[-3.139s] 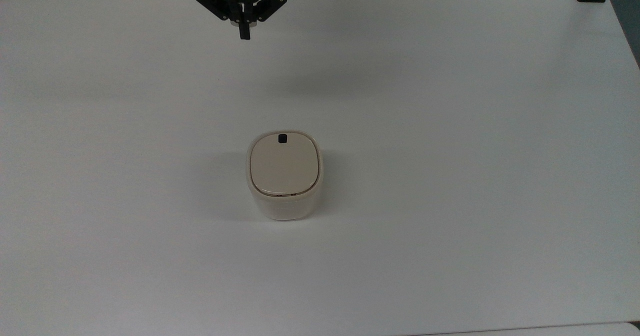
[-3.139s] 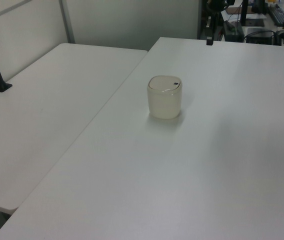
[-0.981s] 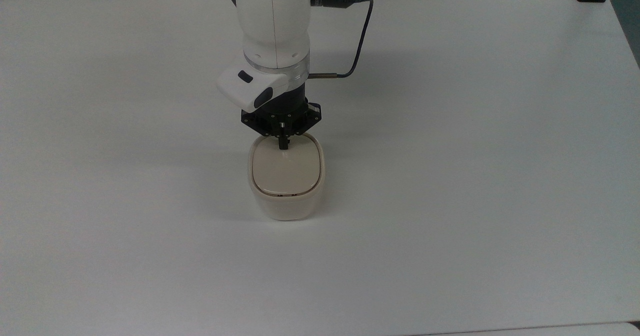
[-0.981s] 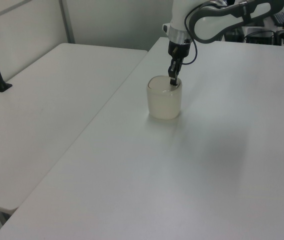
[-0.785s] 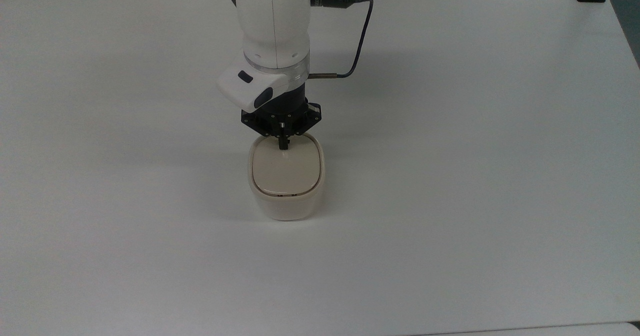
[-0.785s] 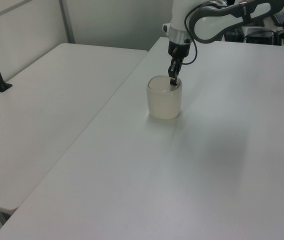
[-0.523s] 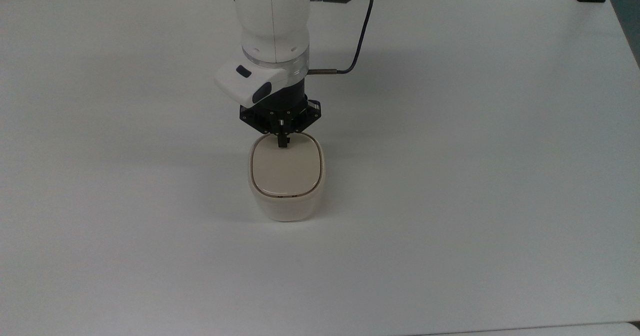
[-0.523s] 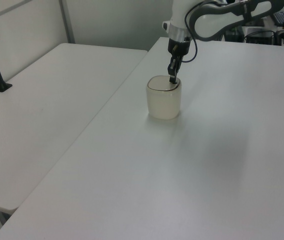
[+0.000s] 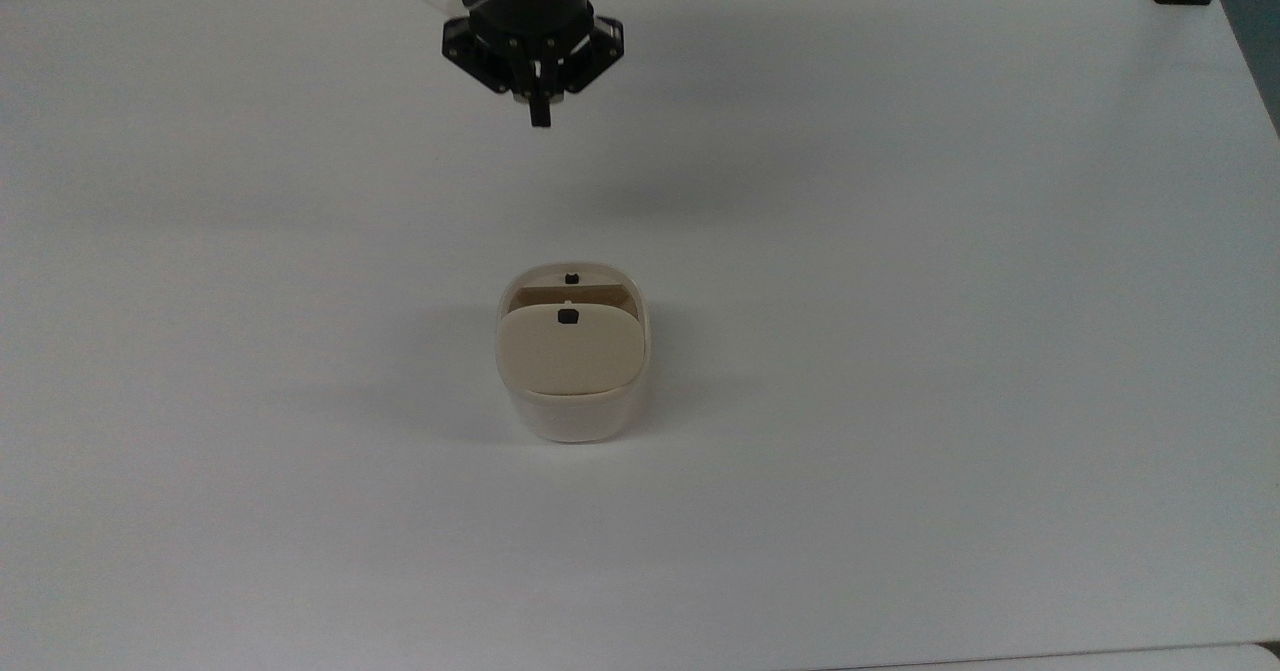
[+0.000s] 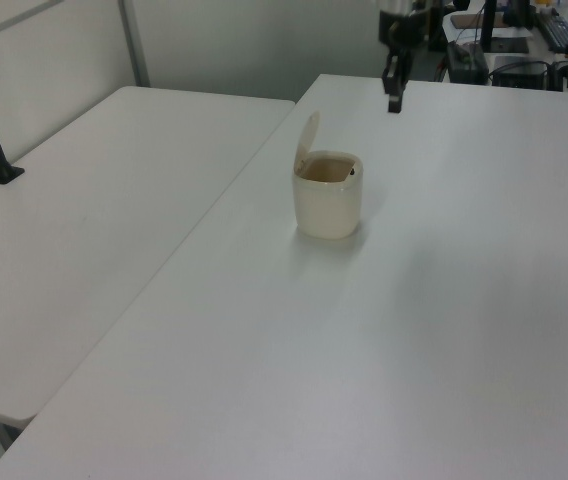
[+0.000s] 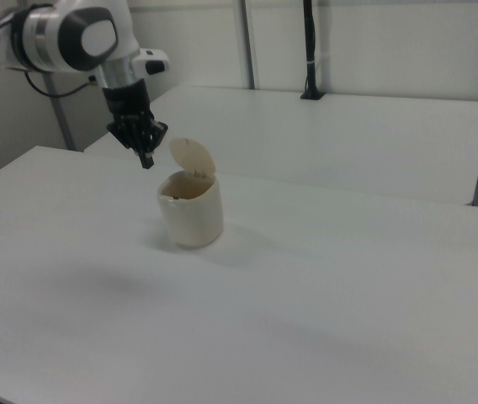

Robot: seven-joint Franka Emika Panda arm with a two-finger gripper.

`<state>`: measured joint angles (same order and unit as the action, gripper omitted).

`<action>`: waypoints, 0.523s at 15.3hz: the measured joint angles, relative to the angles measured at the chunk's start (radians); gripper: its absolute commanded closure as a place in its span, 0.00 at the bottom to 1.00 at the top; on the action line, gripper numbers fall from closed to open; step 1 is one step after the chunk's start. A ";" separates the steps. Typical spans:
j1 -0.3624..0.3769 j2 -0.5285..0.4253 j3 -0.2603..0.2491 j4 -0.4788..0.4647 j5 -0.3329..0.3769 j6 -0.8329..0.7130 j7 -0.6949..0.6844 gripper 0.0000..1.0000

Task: Open the trash bin
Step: 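Lift the gripper up and away from the opened bin lid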

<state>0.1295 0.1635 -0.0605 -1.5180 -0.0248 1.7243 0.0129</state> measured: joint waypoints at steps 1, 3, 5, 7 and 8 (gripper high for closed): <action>0.000 -0.023 0.000 -0.001 -0.008 -0.032 0.000 0.99; -0.001 -0.056 0.000 -0.005 -0.020 -0.072 0.000 0.98; -0.002 -0.079 0.000 -0.006 -0.023 -0.097 0.000 0.94; -0.004 -0.096 0.000 -0.007 -0.024 -0.112 0.000 0.70; -0.007 -0.101 -0.001 -0.008 -0.024 -0.118 0.000 0.57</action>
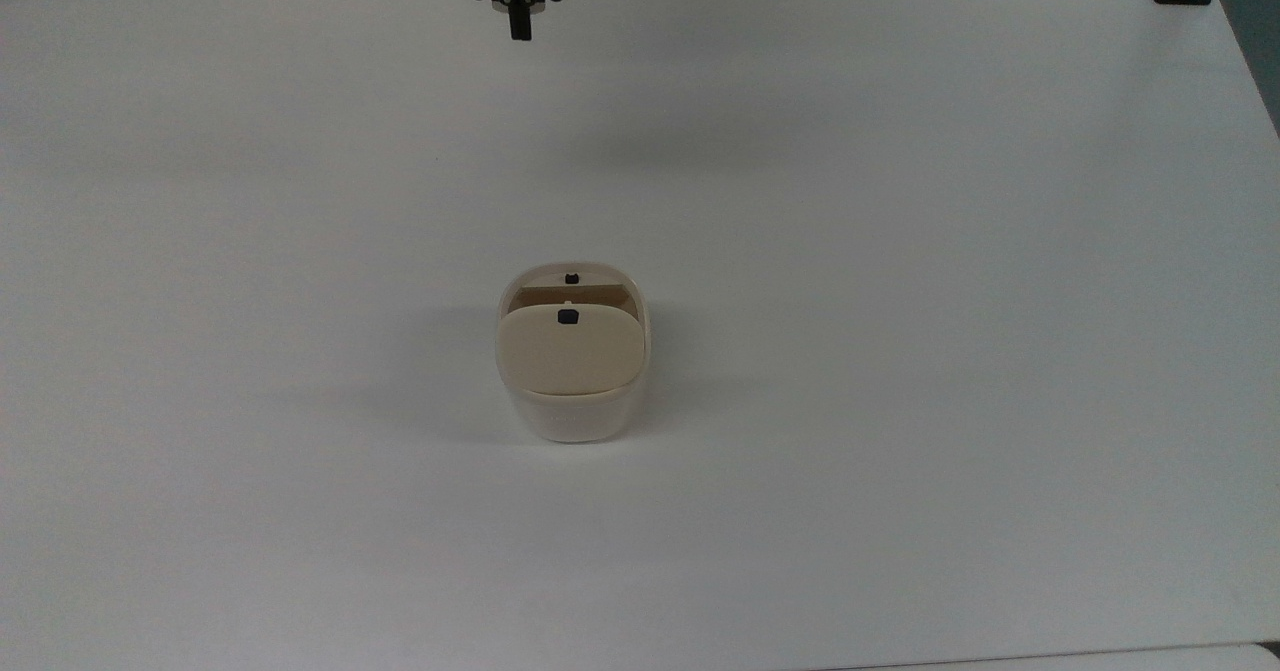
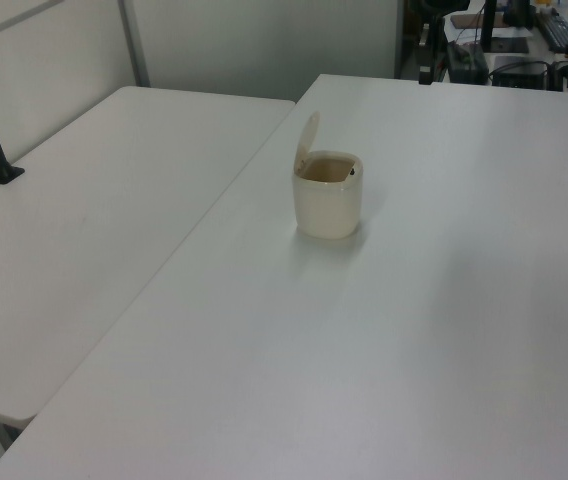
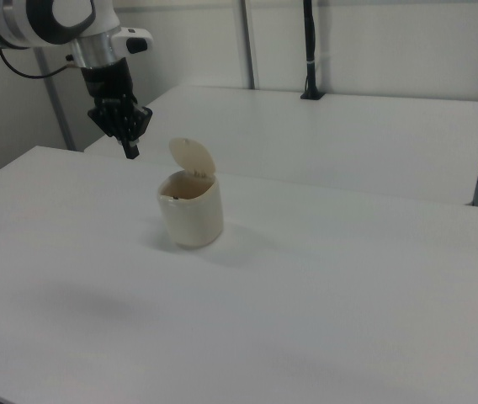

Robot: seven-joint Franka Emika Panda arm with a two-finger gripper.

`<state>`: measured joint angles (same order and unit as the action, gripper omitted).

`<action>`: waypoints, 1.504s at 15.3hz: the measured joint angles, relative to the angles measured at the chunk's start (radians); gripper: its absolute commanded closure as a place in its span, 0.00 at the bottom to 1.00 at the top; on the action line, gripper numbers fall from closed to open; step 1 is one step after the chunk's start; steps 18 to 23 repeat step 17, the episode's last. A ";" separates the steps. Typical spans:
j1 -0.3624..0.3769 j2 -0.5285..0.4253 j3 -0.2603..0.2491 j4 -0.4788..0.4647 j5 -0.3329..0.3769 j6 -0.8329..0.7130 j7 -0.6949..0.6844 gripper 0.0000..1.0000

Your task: Open the trash bin

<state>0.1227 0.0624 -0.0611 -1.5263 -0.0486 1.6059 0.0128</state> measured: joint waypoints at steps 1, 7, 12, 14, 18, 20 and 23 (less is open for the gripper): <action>-0.004 -0.003 -0.001 -0.001 0.000 -0.004 0.000 0.40; -0.028 -0.003 -0.002 -0.004 -0.002 -0.005 0.000 0.00; -0.038 -0.004 -0.003 -0.004 -0.004 -0.005 0.000 0.00; -0.042 -0.004 -0.003 -0.004 -0.006 -0.005 0.000 0.00; -0.043 -0.004 -0.003 -0.004 -0.006 -0.005 0.000 0.00; -0.043 -0.004 -0.003 -0.004 -0.006 -0.005 0.000 0.00; -0.043 -0.004 -0.003 -0.004 -0.006 -0.005 0.000 0.00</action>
